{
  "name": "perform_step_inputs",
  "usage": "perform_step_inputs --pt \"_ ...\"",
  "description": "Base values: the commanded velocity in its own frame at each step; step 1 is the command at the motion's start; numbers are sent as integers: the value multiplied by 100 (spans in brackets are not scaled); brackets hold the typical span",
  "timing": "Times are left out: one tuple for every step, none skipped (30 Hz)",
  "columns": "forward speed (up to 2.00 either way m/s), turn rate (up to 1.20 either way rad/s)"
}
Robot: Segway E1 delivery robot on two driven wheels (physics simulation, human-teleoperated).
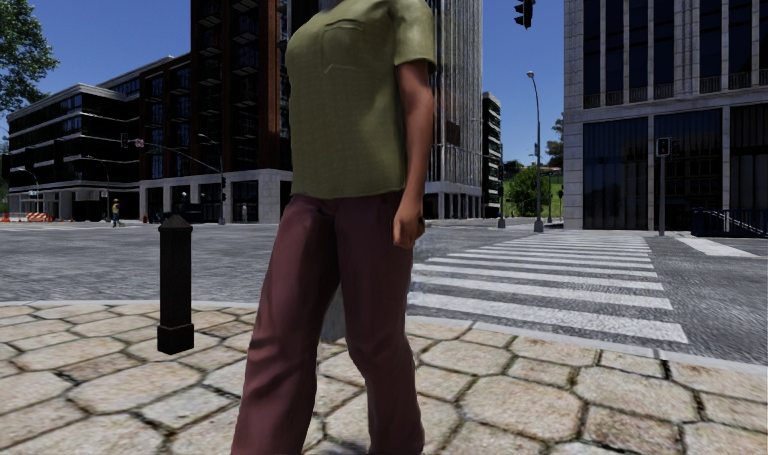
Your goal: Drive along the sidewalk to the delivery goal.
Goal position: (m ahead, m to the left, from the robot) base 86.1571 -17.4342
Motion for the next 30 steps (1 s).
perform_step_inputs --pt "0 0" --pt "0 0" --pt "0 0" --pt "0 0" --pt "0 0" --pt "0 0" --pt "0 0" --pt "0 0" --pt "0 0" --pt "0 0" --pt "0 0" --pt "0 0" --pt "0 0" --pt "0 0" --pt "0 0" --pt "0 0" --pt "0 0" --pt "0 0" --pt "0 0" --pt "0 0" --pt "0 0" --pt "0 0" --pt "0 0" --pt "0 0" --pt "0 0" --pt "0 0" --pt "0 0" --pt "0 0" --pt "0 0" --pt "0 0"
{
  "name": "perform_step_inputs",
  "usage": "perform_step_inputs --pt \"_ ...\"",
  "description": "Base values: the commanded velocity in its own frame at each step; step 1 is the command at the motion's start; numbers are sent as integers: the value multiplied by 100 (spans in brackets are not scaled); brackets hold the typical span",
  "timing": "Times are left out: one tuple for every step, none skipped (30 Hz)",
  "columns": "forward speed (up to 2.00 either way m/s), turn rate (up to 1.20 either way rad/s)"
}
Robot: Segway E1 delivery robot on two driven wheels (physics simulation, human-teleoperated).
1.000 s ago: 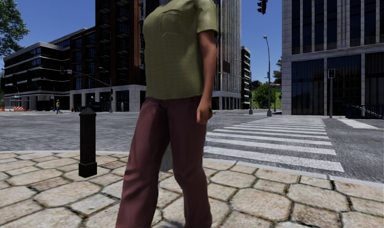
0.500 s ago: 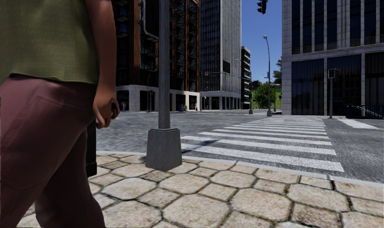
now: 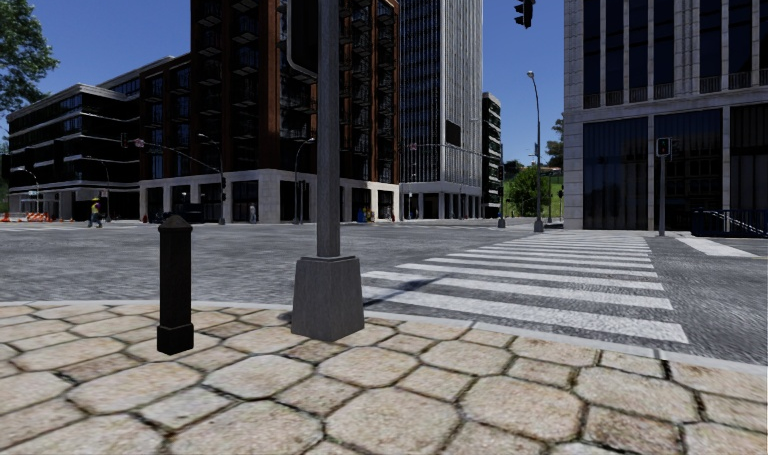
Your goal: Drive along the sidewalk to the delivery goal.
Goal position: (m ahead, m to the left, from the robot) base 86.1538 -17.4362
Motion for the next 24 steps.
perform_step_inputs --pt "0 0" --pt "0 0" --pt "0 0" --pt "0 0" --pt "0 0" --pt "0 0" --pt "0 0" --pt "0 0" --pt "0 0" --pt "0 0" --pt "0 0" --pt "0 0" --pt "0 0" --pt "0 0" --pt "0 0" --pt "0 0" --pt "0 0" --pt "0 0" --pt "0 0" --pt "0 0" --pt "0 0" --pt "0 0" --pt "0 0" --pt "0 0"
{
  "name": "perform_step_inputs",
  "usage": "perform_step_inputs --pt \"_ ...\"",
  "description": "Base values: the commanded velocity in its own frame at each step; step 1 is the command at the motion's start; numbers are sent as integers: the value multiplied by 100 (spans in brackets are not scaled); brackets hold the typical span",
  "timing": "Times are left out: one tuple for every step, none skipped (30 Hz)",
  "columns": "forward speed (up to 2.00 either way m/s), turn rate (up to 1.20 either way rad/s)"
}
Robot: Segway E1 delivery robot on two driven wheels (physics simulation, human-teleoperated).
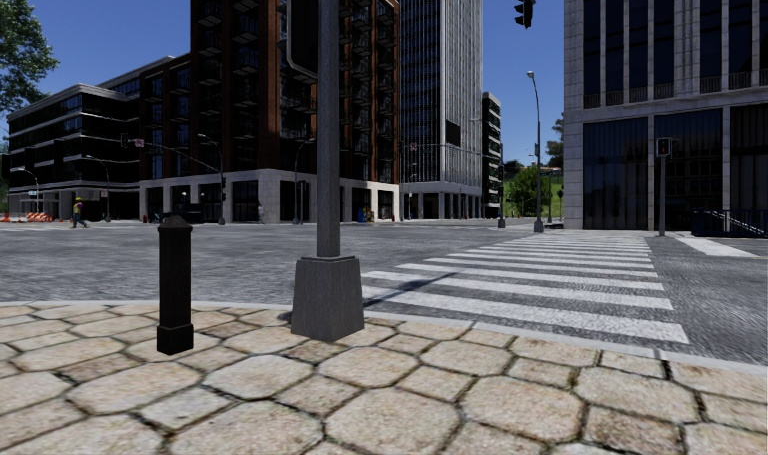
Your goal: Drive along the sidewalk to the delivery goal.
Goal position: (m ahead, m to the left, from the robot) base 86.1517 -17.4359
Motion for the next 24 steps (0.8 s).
perform_step_inputs --pt "0 0" --pt "0 0" --pt "4 0" --pt "4 0" --pt "7 0" --pt "16 0" --pt "27 0" --pt "35 0" --pt "39 0" --pt "47 0" --pt "47 0" --pt "50 0" --pt "52 0" --pt "58 0" --pt "66 0" --pt "68 0" --pt "69 -8" --pt "70 -15" --pt "70 -15" --pt "70 -18" --pt "70 -19" --pt "70 -20" --pt "70 -22" --pt "70 -24"
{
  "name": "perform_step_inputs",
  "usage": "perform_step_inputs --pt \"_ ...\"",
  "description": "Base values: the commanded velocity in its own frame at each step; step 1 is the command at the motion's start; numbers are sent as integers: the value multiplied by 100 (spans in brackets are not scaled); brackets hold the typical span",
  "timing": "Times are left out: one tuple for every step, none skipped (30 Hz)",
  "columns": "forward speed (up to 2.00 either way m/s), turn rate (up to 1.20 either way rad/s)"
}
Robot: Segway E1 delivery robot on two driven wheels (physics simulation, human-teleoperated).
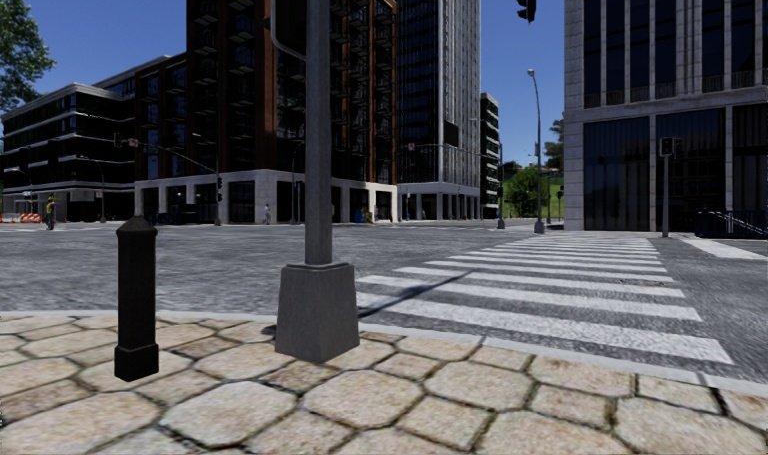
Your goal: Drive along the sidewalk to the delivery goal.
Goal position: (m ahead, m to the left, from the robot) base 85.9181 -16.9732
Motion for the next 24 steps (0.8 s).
perform_step_inputs --pt "70 -25" --pt "70 -25" --pt "70 -27" --pt "70 -31" --pt "70 -34" --pt "70 -35" --pt "70 -35" --pt "70 -36" --pt "70 -36" --pt "70 -36" --pt "70 -36" --pt "70 -36" --pt "70 -36" --pt "70 -36" --pt "70 -36" --pt "70 -36" --pt "70 -36" --pt "77 -36" --pt "89 -36" --pt "100 -36" --pt "103 -36" --pt "104 -36" --pt "104 -36" --pt "104 -36"
